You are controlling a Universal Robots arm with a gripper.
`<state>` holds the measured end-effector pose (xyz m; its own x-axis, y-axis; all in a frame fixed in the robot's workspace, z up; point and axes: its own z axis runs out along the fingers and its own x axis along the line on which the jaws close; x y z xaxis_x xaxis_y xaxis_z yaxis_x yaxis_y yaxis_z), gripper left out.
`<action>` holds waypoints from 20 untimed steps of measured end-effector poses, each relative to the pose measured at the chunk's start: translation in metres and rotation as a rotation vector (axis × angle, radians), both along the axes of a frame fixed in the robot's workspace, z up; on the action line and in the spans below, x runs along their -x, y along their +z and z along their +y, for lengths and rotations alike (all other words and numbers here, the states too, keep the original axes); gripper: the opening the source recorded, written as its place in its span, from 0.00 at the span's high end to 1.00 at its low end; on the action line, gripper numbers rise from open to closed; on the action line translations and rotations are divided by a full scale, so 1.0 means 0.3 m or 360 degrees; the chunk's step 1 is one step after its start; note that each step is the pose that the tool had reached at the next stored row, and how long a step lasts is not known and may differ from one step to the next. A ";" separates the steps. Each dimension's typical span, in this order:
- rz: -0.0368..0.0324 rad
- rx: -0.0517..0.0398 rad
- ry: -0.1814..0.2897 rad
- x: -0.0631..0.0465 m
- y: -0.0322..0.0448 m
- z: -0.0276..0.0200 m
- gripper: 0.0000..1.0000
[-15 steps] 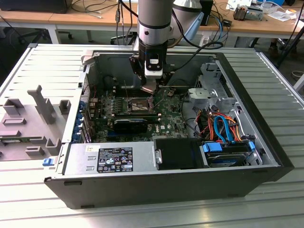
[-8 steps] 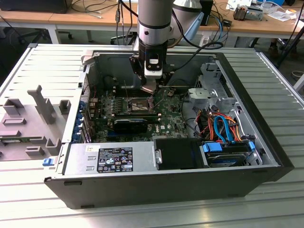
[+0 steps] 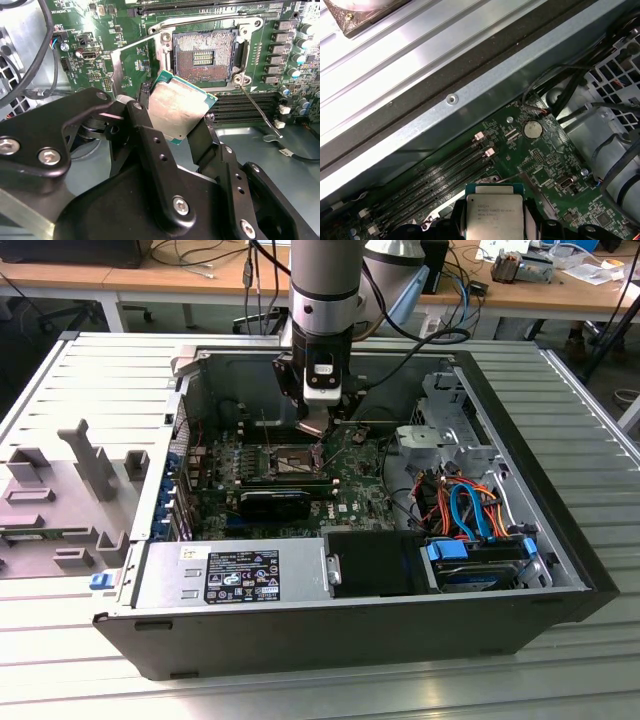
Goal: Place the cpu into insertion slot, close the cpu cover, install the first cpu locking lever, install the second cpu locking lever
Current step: 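Place the cpu into insertion slot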
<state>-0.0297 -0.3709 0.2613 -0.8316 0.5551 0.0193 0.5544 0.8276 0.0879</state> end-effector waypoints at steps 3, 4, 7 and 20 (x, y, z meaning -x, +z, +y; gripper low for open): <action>0.0000 0.0000 -0.0007 0.000 0.000 0.000 0.45; 0.0000 0.0000 -0.0009 0.000 0.000 0.000 0.45; 0.0000 0.0000 -0.0016 0.000 0.000 0.000 0.45; 0.0000 0.0000 -0.0037 0.000 0.000 0.000 0.45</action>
<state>-0.0297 -0.3709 0.2611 -0.8184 0.5744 0.0193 0.5736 0.8144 0.0879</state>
